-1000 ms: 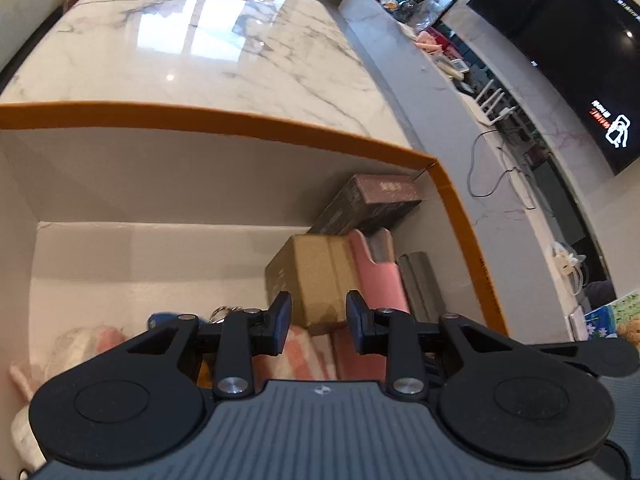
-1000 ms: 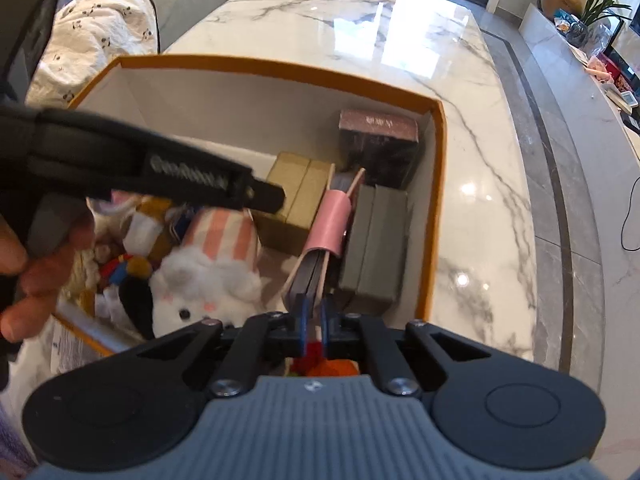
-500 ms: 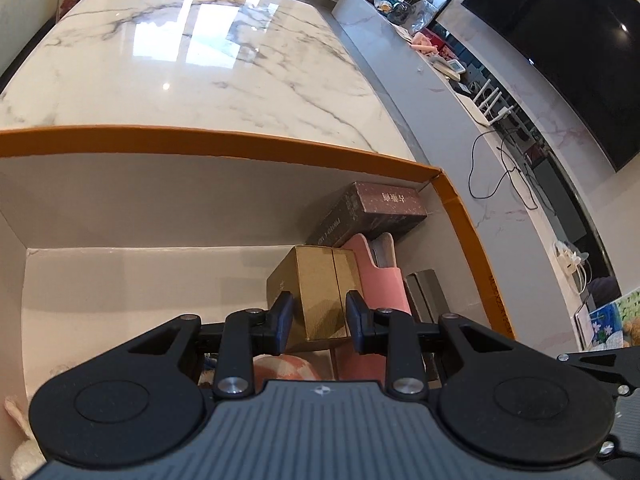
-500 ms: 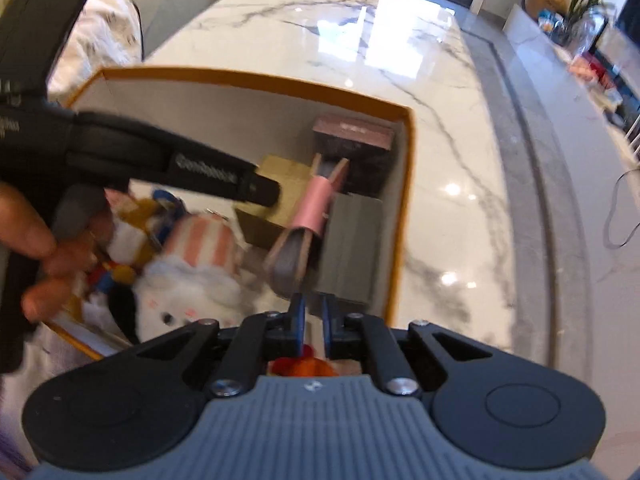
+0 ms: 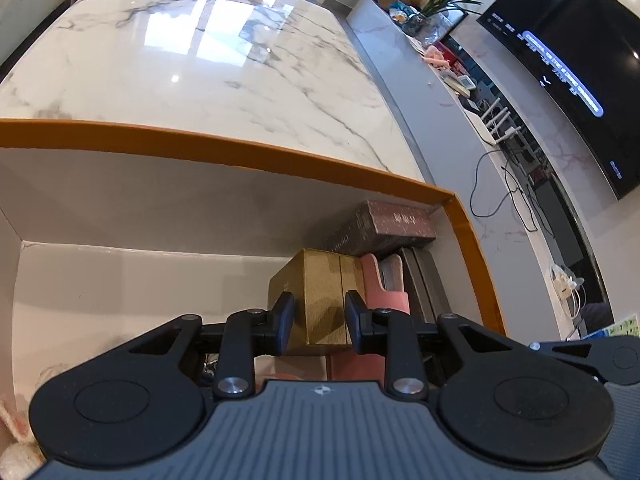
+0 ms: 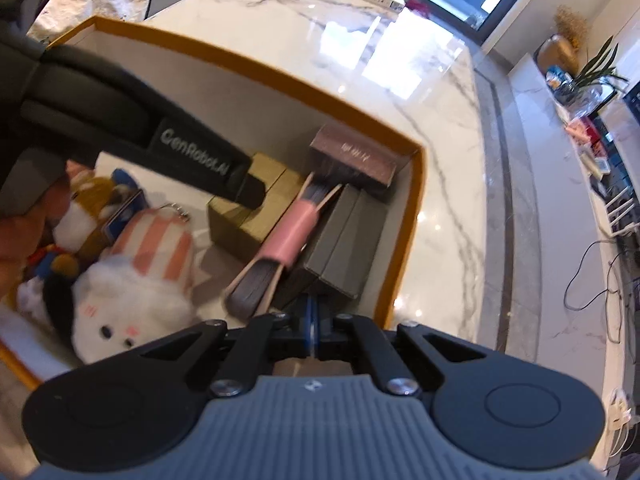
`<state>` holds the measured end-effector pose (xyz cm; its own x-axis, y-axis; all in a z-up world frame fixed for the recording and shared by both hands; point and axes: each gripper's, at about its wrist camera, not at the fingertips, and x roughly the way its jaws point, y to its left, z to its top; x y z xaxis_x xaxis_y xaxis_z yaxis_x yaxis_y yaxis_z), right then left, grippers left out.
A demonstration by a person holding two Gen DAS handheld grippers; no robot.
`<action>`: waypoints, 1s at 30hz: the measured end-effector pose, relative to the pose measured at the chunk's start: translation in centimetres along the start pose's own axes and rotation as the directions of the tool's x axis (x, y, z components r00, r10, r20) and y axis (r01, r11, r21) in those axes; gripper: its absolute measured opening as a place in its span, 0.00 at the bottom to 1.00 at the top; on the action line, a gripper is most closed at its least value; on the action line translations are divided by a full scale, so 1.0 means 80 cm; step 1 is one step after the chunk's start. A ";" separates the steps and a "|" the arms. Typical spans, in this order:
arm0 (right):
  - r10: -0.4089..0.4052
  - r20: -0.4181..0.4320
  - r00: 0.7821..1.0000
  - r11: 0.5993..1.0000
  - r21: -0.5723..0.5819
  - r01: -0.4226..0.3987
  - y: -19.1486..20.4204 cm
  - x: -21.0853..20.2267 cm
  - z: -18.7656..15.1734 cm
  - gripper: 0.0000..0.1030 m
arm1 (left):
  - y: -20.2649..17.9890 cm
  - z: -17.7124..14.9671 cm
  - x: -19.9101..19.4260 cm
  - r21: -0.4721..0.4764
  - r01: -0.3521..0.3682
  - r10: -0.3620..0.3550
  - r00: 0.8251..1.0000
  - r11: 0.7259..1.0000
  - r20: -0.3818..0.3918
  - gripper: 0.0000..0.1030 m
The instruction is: Organize objects
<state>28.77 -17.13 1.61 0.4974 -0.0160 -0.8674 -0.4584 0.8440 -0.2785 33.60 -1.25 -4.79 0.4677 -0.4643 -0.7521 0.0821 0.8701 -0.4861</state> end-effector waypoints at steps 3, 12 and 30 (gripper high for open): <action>-0.019 0.010 1.000 0.999 -0.027 0.019 0.002 0.002 -0.001 0.00 | 0.002 0.001 0.001 -0.011 0.009 -0.009 1.000 1.000 -0.003 0.31; 0.017 0.056 0.998 1.000 0.016 -0.018 0.006 -0.022 -0.021 0.03 | -0.001 -0.008 -0.021 -0.028 0.004 -0.004 1.000 1.000 0.016 0.31; 0.184 0.374 0.909 0.936 0.216 -0.278 0.037 -0.128 -0.096 0.43 | -0.045 -0.110 -0.215 0.257 -0.081 0.027 0.978 0.963 0.206 0.53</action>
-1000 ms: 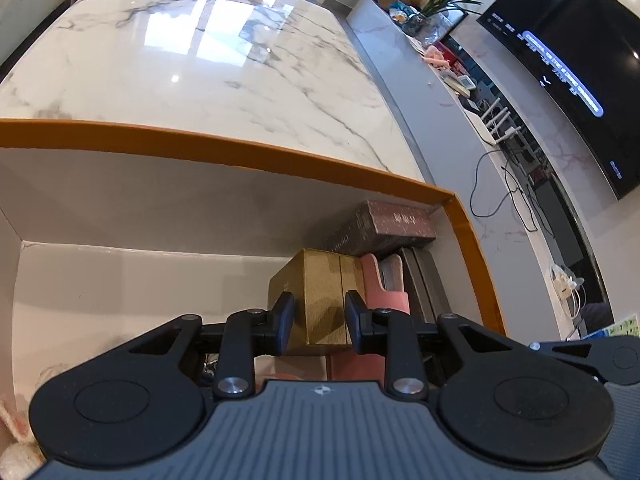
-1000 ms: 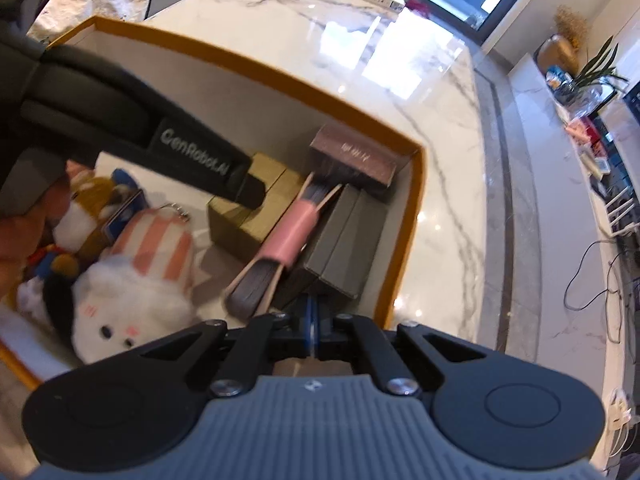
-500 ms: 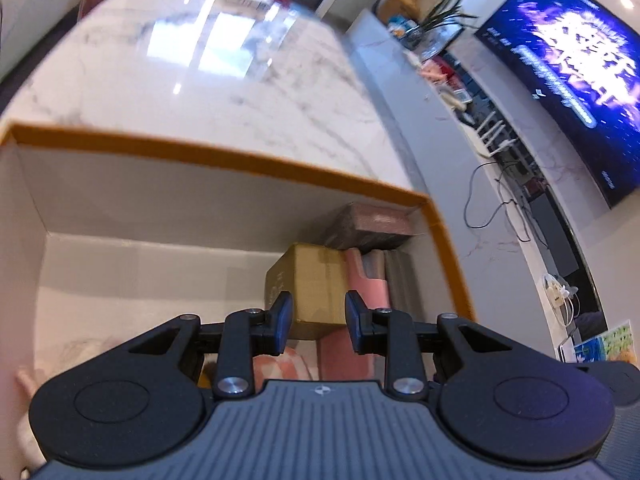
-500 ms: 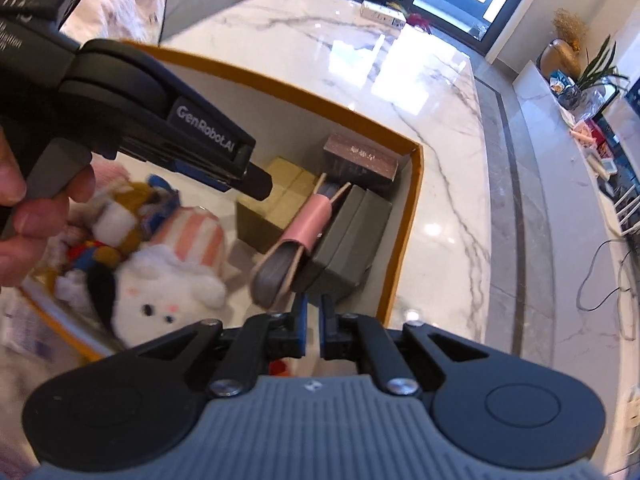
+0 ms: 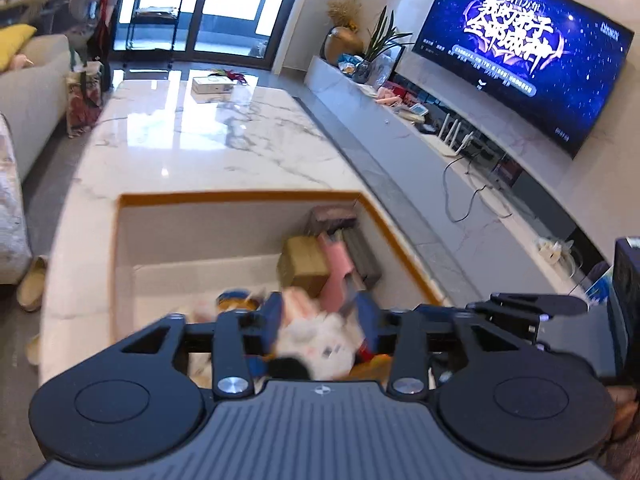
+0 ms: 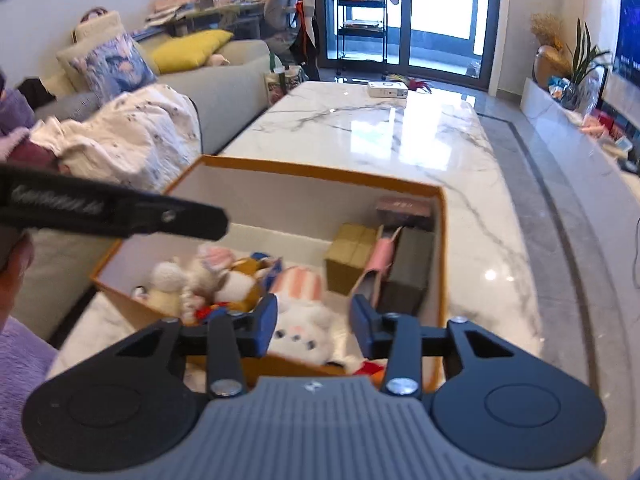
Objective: Organize objects
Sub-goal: 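Move the left gripper to the white Vaseline tube while the right gripper grasps the yellow tape measure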
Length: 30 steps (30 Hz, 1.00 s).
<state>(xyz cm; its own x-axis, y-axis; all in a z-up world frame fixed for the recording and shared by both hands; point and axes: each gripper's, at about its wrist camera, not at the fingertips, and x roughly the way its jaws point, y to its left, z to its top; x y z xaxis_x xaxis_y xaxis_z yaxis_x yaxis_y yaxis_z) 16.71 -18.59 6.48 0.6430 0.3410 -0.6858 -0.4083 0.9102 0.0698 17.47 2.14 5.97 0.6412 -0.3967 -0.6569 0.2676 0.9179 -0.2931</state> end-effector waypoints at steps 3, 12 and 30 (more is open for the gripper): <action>0.027 -0.006 1.000 0.999 0.027 -0.026 0.012 0.002 -0.020 0.46 | 0.004 -0.032 -0.017 0.036 -0.049 0.049 0.999 0.998 -0.008 0.54; 0.028 -0.020 0.999 0.999 -0.016 -0.029 0.049 0.021 -0.064 0.62 | 0.000 -0.115 -0.010 0.247 -0.151 0.175 0.982 0.957 -0.078 0.60; 0.012 -0.183 0.983 1.000 0.012 -0.010 0.053 0.071 -0.121 0.62 | -0.008 -0.207 0.058 0.579 -0.331 0.428 0.903 0.745 -0.035 0.61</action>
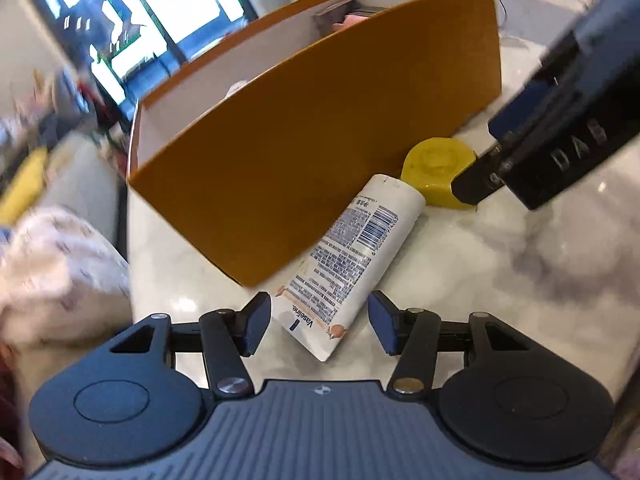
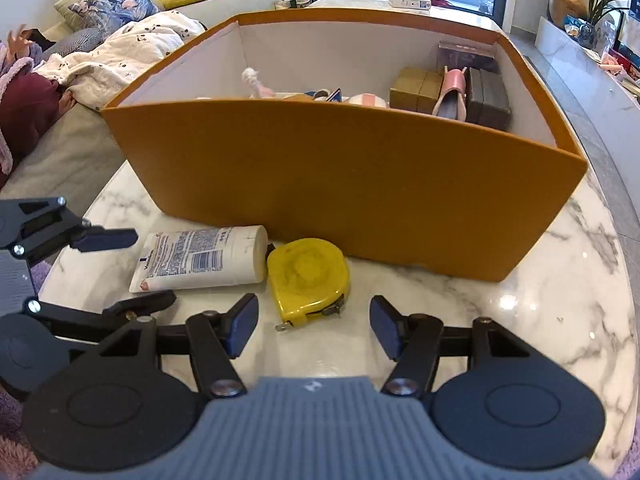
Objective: Organize objects
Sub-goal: 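Move the left gripper to the white Vaseline tube while the right gripper grasps the yellow tape measure, then close the left gripper on the white Vaseline tube on the table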
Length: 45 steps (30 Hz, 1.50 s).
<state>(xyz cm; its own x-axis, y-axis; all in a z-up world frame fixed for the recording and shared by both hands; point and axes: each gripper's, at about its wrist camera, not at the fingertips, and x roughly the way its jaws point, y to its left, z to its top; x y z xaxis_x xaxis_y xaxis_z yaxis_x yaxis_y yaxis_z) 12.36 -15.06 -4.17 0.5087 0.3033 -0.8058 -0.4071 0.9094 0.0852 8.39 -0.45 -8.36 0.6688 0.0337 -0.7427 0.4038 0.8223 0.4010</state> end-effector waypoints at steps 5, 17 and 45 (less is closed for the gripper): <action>0.006 -0.011 1.000 1.000 0.002 -0.006 0.002 0.008 0.003 0.62 | -0.002 0.000 0.004 0.008 -0.017 0.017 1.000 1.000 0.020 0.47; 0.022 -0.013 1.000 1.000 -0.016 -0.023 0.007 0.014 0.006 0.62 | 0.000 0.008 0.004 0.023 -0.038 0.037 0.999 0.999 0.037 0.34; 0.048 -0.036 0.998 0.997 0.061 -0.045 -0.009 0.023 0.010 0.52 | 0.070 0.021 -0.062 -0.270 0.292 -0.264 0.955 0.917 0.136 0.20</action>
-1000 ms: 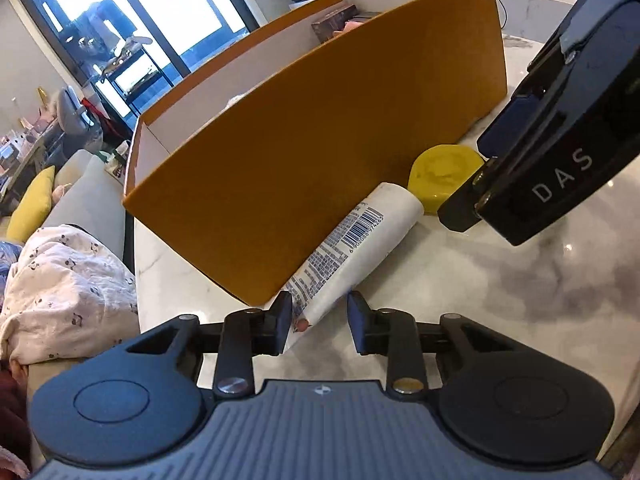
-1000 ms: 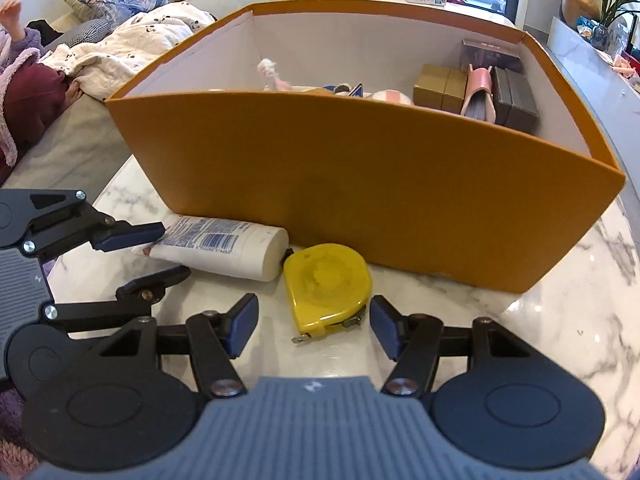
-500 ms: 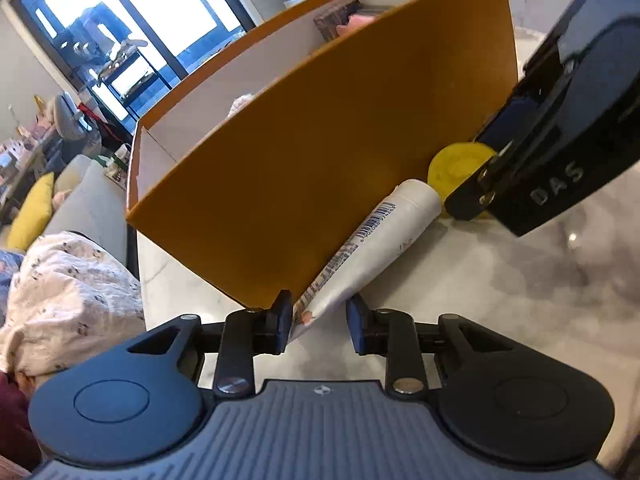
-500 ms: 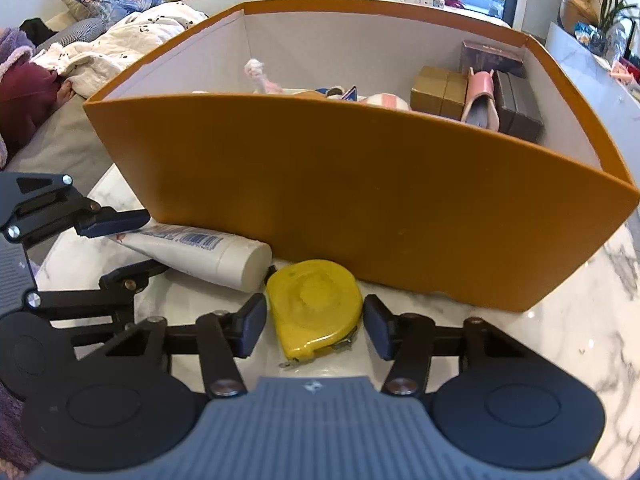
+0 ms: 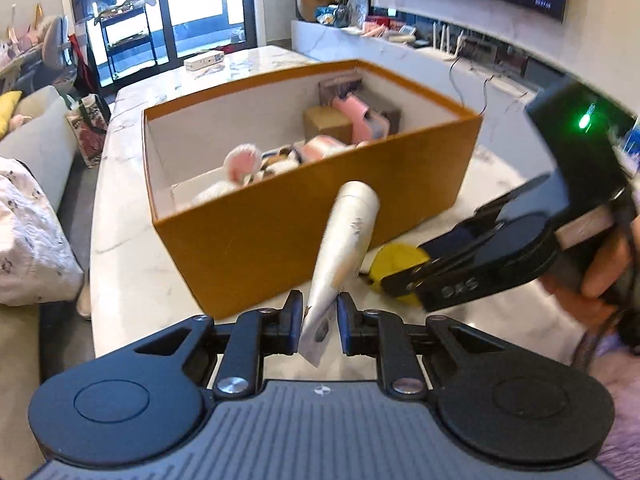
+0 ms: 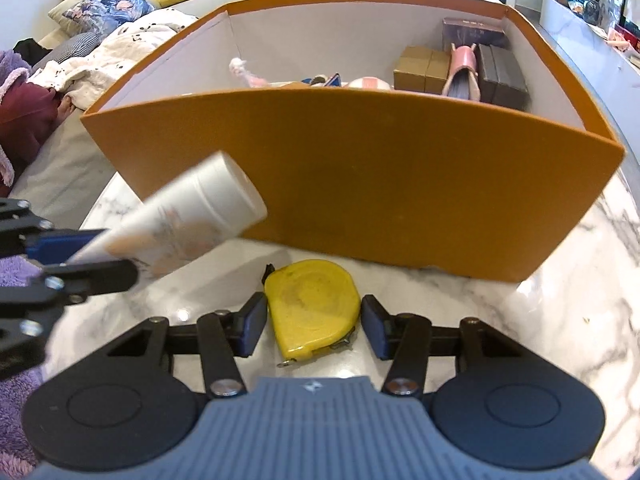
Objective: Organize objects
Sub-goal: 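Close the left gripper on the white Vaseline tube on the table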
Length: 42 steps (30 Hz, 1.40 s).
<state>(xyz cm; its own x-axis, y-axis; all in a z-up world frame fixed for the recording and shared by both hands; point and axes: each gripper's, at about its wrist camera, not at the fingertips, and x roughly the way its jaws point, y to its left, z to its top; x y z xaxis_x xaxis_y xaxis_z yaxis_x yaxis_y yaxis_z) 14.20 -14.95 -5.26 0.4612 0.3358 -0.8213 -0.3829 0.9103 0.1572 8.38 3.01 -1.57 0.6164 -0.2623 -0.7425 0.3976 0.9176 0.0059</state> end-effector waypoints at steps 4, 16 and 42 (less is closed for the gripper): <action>0.019 -0.004 1.000 0.999 0.027 -0.018 -0.004 -0.001 -0.001 0.52 | -0.004 0.007 -0.009 -0.037 0.023 -0.023 1.000 0.999 0.003 0.18; 0.049 0.013 0.999 0.998 0.043 -0.049 -0.006 -0.012 -0.002 0.52 | -0.002 0.030 -0.035 -0.069 0.035 -0.029 0.995 0.997 0.094 0.06; 0.114 0.040 0.993 0.993 -0.047 -0.112 0.039 -0.044 -0.037 0.52 | 0.005 -0.082 -0.030 -0.118 -0.158 0.116 0.946 0.980 -0.303 0.67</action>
<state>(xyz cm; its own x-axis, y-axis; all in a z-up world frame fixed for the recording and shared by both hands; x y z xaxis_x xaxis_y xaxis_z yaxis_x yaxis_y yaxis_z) 9.02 -14.04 -3.47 0.4462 0.4463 -0.7757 -0.4691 0.8548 0.2220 2.62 5.94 -4.18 0.4233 -0.0512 -0.9045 0.2124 0.9762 0.0442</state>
